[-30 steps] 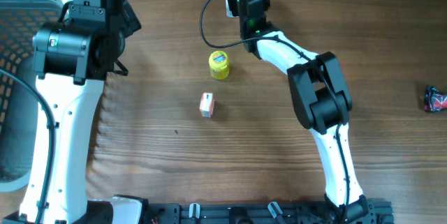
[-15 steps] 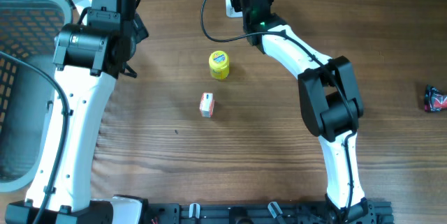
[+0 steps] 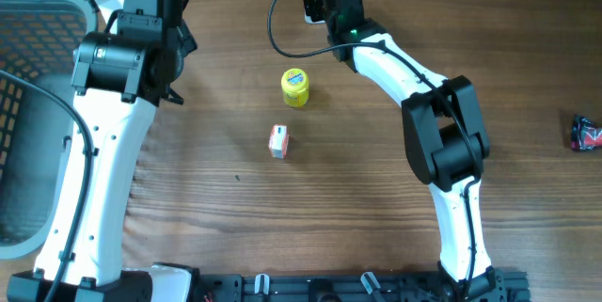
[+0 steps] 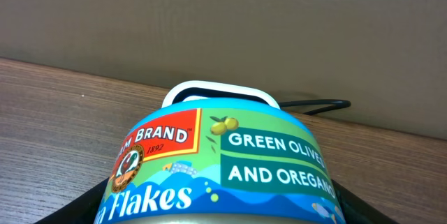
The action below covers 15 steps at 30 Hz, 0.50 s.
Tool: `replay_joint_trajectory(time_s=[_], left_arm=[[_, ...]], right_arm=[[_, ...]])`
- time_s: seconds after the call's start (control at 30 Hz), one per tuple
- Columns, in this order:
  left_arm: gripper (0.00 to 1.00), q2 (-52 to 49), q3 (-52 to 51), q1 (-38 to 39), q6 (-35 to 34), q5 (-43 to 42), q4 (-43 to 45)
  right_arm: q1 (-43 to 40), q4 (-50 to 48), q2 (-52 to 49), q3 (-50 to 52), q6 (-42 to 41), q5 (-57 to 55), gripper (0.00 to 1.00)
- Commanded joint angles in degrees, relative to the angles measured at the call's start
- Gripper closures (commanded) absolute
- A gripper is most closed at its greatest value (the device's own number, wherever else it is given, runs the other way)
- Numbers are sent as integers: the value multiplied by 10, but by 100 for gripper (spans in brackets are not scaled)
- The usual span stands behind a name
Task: Scan the item barcode
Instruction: 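Keep the tin can at the scanner, adjusting its position slightly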
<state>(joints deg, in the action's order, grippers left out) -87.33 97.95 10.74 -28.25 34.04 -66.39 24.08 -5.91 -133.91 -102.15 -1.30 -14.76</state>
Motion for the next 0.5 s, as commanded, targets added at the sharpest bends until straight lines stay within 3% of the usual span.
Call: replay_joint_trajectory(time_s=[0.0, 0.2, 0.47], left_arm=[[0, 2, -2, -3, -9, 14, 1], [0, 2, -2, -3, -9, 15, 0], [0, 2, -2, -3, -9, 17, 0]], right_arm=[[0, -5, 23, -4, -6, 10, 47], [0, 3, 24, -4, -2, 28, 49], [0, 102, 57, -4, -4, 26, 49]])
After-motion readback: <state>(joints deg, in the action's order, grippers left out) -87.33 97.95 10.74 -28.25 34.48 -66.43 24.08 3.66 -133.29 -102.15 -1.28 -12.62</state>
